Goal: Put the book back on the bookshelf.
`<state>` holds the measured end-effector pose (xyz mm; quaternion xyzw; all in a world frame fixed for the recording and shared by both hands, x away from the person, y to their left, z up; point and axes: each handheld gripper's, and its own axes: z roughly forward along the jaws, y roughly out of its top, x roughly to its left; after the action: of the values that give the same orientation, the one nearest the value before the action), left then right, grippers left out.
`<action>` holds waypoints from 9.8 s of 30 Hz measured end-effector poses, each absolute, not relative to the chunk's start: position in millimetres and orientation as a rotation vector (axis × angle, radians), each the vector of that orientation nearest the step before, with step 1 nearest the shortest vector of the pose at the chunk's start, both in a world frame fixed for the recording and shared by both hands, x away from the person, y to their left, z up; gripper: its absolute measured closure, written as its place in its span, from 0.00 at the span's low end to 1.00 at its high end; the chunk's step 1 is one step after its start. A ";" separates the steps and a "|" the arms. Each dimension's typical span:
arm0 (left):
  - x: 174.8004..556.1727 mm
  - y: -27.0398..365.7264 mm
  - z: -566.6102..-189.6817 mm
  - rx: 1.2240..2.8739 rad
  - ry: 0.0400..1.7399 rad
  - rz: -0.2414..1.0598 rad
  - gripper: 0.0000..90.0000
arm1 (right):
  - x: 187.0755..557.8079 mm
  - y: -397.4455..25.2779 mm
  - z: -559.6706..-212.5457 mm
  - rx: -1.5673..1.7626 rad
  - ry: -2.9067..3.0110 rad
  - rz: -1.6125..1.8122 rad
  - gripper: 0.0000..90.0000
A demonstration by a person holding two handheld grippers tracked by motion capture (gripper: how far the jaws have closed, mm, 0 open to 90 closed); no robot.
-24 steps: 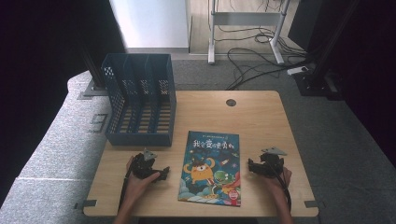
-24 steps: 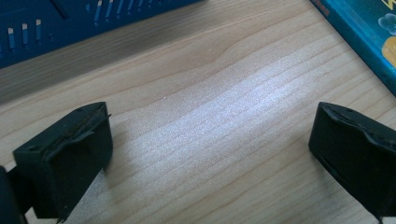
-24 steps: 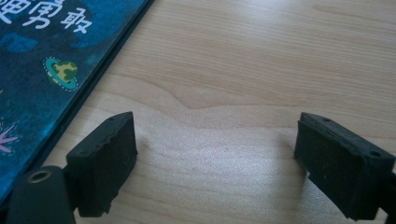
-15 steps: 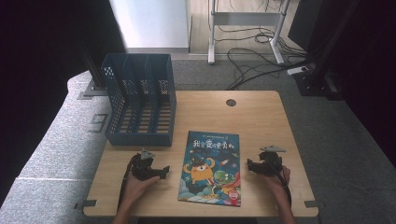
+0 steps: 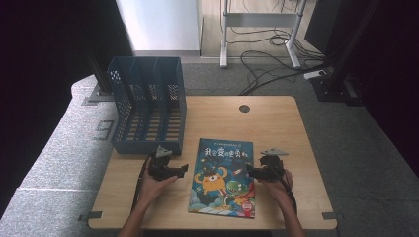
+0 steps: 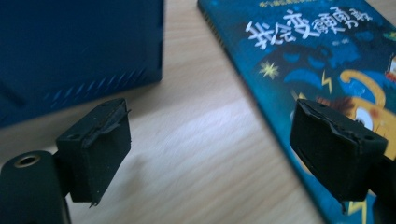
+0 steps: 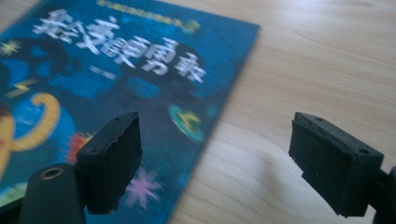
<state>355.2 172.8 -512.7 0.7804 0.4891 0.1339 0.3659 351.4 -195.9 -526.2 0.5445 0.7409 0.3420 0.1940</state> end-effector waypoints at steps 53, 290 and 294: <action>332.6 119.2 -538.4 2.170 1.152 0.251 0.15 | 391.1 -146.1 -533.6 1.681 2.224 0.936 0.19; 243.4 137.0 -537.4 2.188 0.873 0.097 0.03 | 413.7 -160.7 -449.6 1.757 2.272 1.418 0.82; 246.2 136.9 -537.4 2.187 0.876 0.088 0.02 | 413.3 -156.3 -441.7 1.728 2.287 1.399 0.82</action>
<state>246.2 136.9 -537.4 0.8574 0.3432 0.0344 0.3820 413.3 -156.3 -441.7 0.5415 0.7169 0.4384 -0.0239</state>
